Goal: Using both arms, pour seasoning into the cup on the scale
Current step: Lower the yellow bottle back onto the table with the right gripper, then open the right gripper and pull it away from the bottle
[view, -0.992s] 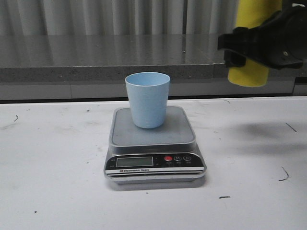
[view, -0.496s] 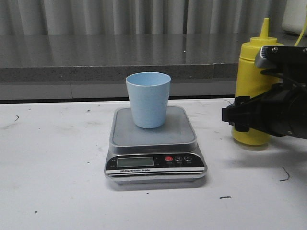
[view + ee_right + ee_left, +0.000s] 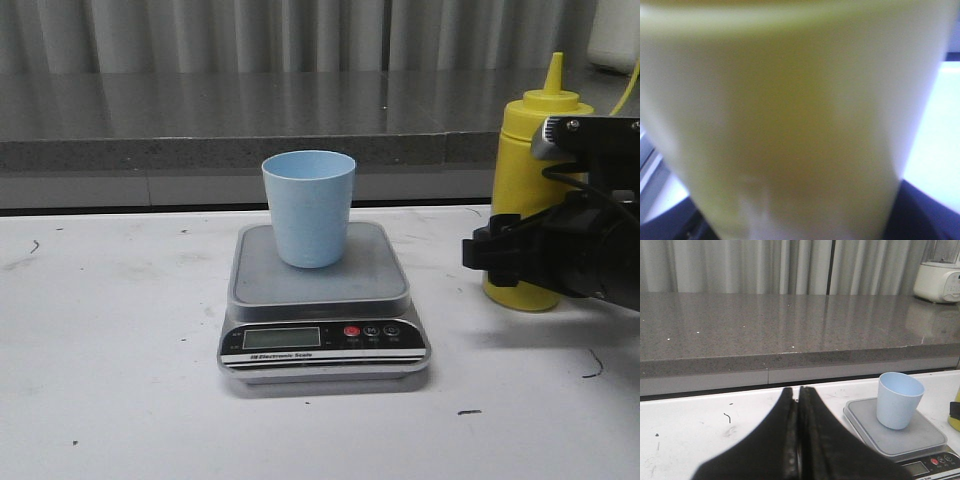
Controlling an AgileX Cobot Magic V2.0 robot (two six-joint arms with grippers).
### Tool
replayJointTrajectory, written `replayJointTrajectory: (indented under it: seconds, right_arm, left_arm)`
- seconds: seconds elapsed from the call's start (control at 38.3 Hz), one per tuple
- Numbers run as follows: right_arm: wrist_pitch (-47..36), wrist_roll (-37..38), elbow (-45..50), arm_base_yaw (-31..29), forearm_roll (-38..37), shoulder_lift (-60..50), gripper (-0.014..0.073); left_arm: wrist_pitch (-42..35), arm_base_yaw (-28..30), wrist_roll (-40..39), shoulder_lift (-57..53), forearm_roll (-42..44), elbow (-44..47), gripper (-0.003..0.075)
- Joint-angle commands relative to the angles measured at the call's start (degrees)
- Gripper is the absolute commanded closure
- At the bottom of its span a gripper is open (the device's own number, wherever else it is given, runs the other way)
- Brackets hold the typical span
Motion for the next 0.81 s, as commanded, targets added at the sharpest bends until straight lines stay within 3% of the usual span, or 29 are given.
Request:
replayJointTrajectory:
  seconds: [0.0,0.08,0.34,0.63,0.7,0.78]
  right_arm:
    - [-8.48,-0.03,-0.53,0.01,-1.18,-2.21,0.0078]
    - [-8.83,-0.03,-0.53,0.01,-1.29,-2.21,-0.0073]
    - [-9.57,-0.03,1.37,0.01,-2.66,-3.52,-0.0049]
    - [-9.57,-0.03,14.91,0.01,-5.24,-12.18,-0.0048]
    - [-9.57,-0.03,17.61,0.01,-5.24,-14.70,-0.0004]
    - [-9.57,-0.03,19.66,0.01,-5.24,-17.41,0.0119]
  left_arm:
    - [-4.06,0.09,-0.37,0.67,-0.83,-1.46,0.0740]
    - [-4.06,0.09,-0.37,0.67,-0.83,-1.46,0.0740]
    - [-4.06,0.09,-0.37,0.67,-0.83,-1.46,0.0740]
    - [-4.06,0.09,-0.37,0.67,-0.83,-1.46,0.0740]
    - [-4.06,0.09,-0.37,0.67,-0.83,-1.46,0.0740]
    - [-4.06,0.09,-0.37,0.67,-0.83,-1.46,0.0740]
